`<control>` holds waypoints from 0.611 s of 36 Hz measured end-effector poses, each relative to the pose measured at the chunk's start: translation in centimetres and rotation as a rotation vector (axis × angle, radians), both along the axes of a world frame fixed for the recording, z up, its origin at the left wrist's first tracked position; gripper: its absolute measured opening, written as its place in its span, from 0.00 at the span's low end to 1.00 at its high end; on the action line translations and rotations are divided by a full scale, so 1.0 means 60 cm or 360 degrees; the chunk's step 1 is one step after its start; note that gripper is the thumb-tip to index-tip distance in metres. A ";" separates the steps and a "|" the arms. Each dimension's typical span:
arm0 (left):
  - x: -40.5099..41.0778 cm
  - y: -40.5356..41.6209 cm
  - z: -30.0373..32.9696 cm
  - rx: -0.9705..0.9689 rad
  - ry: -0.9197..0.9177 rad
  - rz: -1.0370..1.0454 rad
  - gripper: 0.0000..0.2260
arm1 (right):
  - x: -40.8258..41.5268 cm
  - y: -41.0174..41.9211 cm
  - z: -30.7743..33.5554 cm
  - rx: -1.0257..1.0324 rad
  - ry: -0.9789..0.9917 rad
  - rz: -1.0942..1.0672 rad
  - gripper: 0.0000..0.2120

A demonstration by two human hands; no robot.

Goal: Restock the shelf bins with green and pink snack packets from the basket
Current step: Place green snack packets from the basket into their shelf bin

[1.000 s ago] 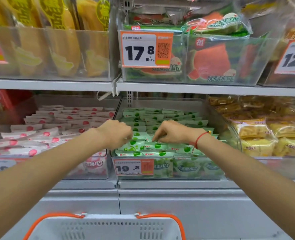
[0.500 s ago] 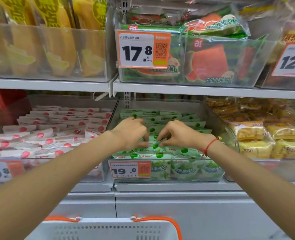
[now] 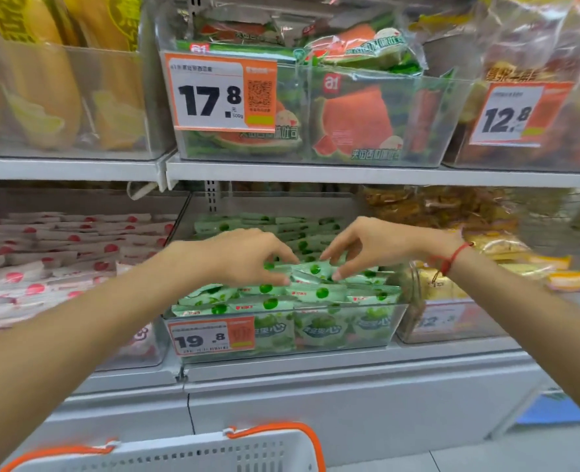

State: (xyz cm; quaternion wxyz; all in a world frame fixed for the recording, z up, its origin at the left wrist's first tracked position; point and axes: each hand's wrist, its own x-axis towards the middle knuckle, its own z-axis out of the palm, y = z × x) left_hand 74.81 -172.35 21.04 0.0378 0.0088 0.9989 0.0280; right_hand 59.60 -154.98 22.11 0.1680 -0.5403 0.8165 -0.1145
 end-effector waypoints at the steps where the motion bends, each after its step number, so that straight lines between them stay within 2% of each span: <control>1: -0.007 0.009 -0.011 -0.0019 -0.0053 -0.0017 0.22 | 0.002 0.002 -0.011 0.0098 0.0071 0.0007 0.19; 3: -0.023 0.015 -0.030 -0.0117 -0.0091 -0.0050 0.22 | 0.005 0.002 -0.037 0.0140 0.0182 0.0054 0.19; 6: -0.039 0.011 -0.042 -0.0321 0.0000 -0.0135 0.19 | 0.005 0.002 -0.061 0.0024 0.0313 0.0058 0.15; 10: -0.053 0.011 -0.056 -0.0294 -0.0044 -0.0141 0.17 | 0.006 0.000 -0.086 -0.0026 0.0362 0.0087 0.09; 12: -0.057 0.008 -0.055 -0.0172 -0.0115 -0.0119 0.18 | 0.006 0.000 -0.082 0.0057 0.0345 0.0150 0.10; 14: -0.057 0.000 -0.043 0.0169 -0.0155 -0.0035 0.17 | 0.001 0.005 -0.059 0.0056 0.0095 0.0126 0.11; 16: -0.058 -0.009 -0.028 0.0400 -0.0057 0.0028 0.13 | -0.015 0.014 -0.035 -0.0148 -0.0191 -0.0041 0.12; 17: -0.061 -0.013 -0.022 0.0390 0.0023 0.0042 0.10 | -0.021 0.018 -0.028 -0.0222 -0.0201 -0.0107 0.11; 19: -0.068 -0.012 -0.019 0.0254 0.0058 0.0067 0.10 | -0.027 0.012 -0.026 -0.0124 0.0079 -0.0083 0.10; 22: -0.081 0.007 -0.028 0.0015 -0.0086 0.0070 0.15 | -0.013 -0.013 -0.040 0.0159 0.0476 0.0056 0.11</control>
